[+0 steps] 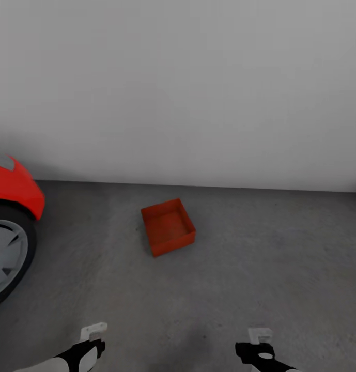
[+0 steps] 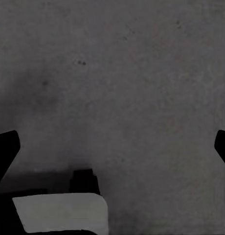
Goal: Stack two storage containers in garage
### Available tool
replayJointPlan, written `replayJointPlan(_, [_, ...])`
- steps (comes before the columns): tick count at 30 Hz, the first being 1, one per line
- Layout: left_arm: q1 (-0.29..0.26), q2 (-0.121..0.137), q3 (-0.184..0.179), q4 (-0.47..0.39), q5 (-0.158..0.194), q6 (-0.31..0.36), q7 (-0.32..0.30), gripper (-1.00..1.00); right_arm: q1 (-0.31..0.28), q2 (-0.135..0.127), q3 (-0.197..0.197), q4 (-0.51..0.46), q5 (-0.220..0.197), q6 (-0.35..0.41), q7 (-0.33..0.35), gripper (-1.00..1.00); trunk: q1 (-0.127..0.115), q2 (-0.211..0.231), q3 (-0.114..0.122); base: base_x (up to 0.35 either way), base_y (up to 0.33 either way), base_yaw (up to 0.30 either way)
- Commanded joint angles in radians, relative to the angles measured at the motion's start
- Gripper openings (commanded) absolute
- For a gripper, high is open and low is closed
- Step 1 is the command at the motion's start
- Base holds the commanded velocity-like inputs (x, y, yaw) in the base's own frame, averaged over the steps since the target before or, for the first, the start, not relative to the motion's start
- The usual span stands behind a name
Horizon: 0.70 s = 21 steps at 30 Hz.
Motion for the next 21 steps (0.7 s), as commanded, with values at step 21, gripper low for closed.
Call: replayJointPlan(21, [0.285, -0.002, -0.011, 0.000, -0.009, -0.022, -0.250, 1.00, 0.434, 0.011, -0.002, 0.004, -0.016, -0.045, 0.045, 1.00, -0.001, -0.001, 0.002, -0.044, 0.000, 0.000])
